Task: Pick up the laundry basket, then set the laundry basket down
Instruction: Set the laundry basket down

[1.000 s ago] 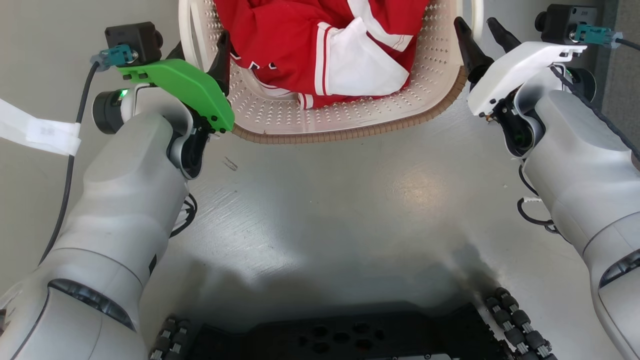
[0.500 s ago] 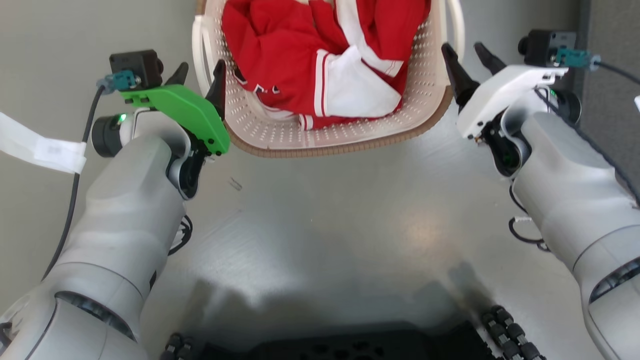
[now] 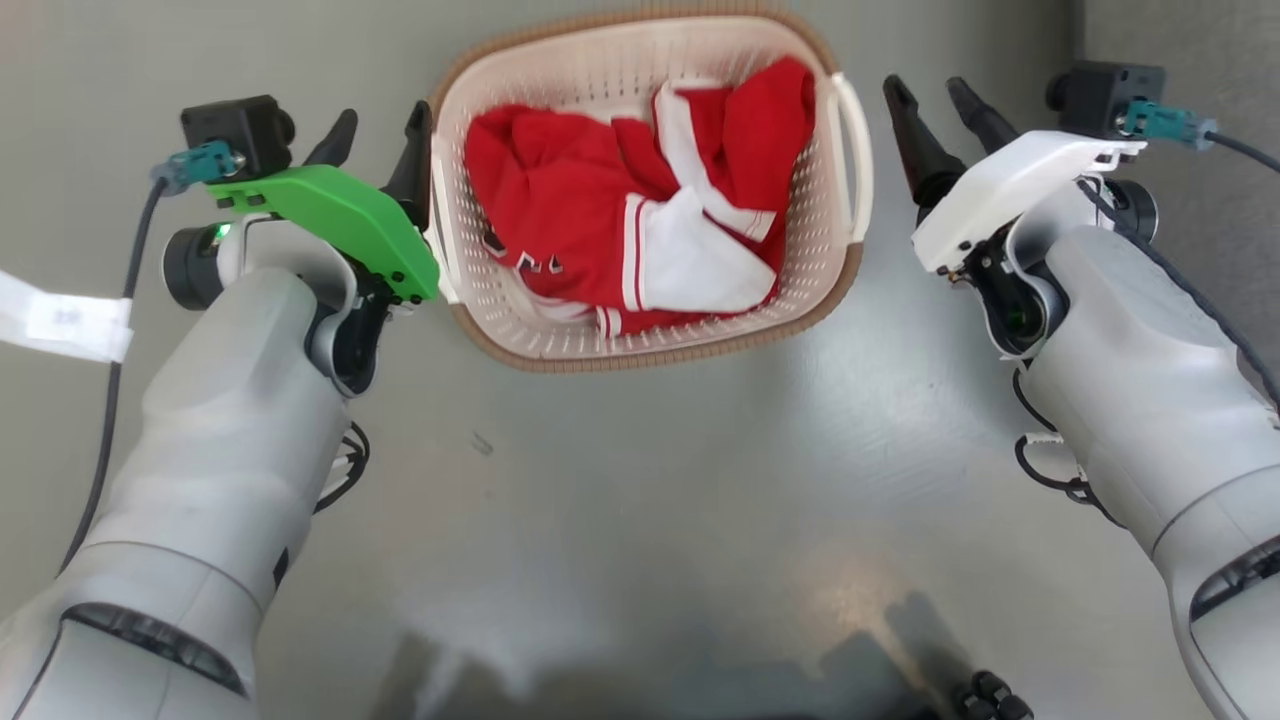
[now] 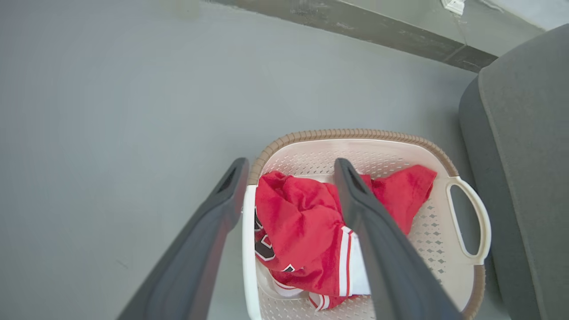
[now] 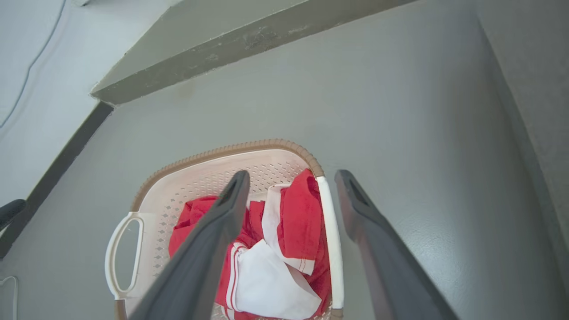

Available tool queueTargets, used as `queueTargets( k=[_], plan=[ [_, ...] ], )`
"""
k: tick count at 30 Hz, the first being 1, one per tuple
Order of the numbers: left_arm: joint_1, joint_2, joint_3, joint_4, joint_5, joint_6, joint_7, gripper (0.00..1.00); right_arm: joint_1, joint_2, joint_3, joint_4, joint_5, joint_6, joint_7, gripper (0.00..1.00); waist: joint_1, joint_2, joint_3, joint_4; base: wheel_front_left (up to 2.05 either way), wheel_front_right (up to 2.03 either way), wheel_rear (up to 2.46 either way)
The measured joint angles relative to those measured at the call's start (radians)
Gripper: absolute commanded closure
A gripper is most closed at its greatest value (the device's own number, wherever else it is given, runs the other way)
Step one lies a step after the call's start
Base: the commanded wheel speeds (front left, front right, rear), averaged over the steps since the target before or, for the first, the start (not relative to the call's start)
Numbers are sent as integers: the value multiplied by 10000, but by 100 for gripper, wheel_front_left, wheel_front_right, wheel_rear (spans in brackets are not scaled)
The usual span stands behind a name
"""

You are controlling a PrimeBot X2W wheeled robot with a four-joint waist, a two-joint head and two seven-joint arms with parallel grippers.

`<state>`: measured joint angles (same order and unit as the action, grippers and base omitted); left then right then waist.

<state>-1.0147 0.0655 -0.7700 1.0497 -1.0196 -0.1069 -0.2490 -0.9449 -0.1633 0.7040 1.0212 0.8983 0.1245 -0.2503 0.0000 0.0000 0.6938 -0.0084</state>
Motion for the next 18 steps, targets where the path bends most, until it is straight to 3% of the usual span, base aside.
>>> queueTargets(
  k=[18],
  plan=[
    [1868,479,1712,-1933,1216,-79,0,0,1680,-397,-1103,-1676,-548,-2,0,0,0,0,-2168,-99,0,0,0]
  ],
)
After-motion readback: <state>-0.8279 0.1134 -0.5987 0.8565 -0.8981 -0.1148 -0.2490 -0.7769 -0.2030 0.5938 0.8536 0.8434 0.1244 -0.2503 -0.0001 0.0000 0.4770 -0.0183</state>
